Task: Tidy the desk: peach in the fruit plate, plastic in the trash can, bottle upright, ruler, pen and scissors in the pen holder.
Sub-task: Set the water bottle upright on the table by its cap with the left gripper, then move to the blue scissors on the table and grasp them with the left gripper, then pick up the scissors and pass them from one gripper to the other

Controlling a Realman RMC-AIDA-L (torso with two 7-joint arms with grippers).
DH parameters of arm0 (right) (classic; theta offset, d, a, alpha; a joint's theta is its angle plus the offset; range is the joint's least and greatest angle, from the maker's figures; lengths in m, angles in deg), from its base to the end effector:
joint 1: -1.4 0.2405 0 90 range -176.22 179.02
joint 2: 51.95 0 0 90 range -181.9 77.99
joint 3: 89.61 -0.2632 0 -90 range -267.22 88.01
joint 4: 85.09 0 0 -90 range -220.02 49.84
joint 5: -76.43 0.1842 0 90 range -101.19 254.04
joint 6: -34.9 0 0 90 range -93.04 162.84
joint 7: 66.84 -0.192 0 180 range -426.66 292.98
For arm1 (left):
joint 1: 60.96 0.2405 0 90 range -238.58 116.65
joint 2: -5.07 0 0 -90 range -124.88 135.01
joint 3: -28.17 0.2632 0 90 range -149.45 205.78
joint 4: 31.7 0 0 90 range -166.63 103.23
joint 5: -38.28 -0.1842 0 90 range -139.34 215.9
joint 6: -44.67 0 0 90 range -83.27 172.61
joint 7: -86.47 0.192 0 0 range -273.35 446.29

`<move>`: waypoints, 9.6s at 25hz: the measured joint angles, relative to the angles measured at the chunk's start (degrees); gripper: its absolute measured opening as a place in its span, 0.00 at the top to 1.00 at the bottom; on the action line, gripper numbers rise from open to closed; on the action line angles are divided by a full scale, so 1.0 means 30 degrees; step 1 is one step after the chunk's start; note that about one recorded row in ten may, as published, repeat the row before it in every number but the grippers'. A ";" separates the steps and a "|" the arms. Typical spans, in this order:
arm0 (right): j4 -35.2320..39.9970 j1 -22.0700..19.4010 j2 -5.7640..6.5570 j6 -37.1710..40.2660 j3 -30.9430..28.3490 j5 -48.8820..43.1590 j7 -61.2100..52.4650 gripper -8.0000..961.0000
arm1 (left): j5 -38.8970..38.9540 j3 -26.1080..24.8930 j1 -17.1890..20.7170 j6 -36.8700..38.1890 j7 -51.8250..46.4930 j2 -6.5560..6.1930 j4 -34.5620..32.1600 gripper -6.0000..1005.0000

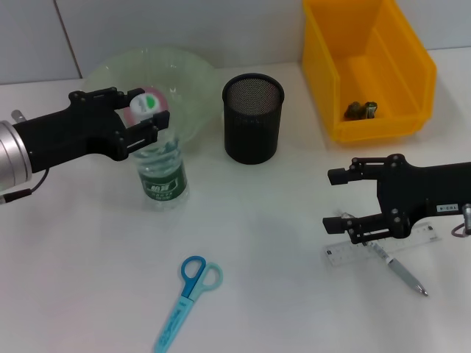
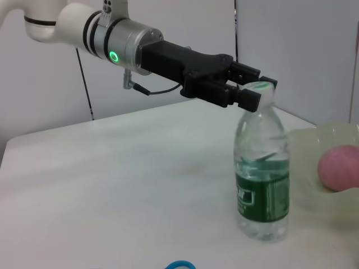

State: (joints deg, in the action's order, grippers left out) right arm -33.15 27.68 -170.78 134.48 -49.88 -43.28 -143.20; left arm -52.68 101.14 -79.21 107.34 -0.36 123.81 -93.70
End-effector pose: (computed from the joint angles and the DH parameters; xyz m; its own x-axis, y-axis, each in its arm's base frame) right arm 0.2401 0.3038 -0.0176 0.9054 -0.1857 -0.3817 -0.2694 -0.9464 -0.1785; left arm -0.1980 0.3586 -0.0303 0.8456 0.1622 0.5086 0.4075 -0.8116 -0.4187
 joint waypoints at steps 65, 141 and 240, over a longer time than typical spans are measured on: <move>0.4361 -0.1118 0.0076 0.0381 -0.0533 -0.1521 -0.2887 0.15 | -1.7506 1.0940 0.3754 0.2975 -2.5992 0.0114 -1.2257 0.19; 0.3851 -0.1172 -0.0040 0.0269 -0.1000 -0.1261 -0.2512 0.15 | -1.9195 1.2526 -0.0081 0.5025 -2.6135 0.0148 -0.9102 0.44; -0.8508 -0.1662 0.0004 0.1781 -0.7651 0.7852 0.2031 0.15 | -2.1217 1.3423 0.2819 -0.4199 -2.1190 -0.0033 -1.5985 0.78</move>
State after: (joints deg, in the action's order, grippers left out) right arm -58.67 22.69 -170.77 139.83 -72.83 -19.72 -137.10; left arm -116.33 141.41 -70.76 94.75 -63.93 123.71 -141.66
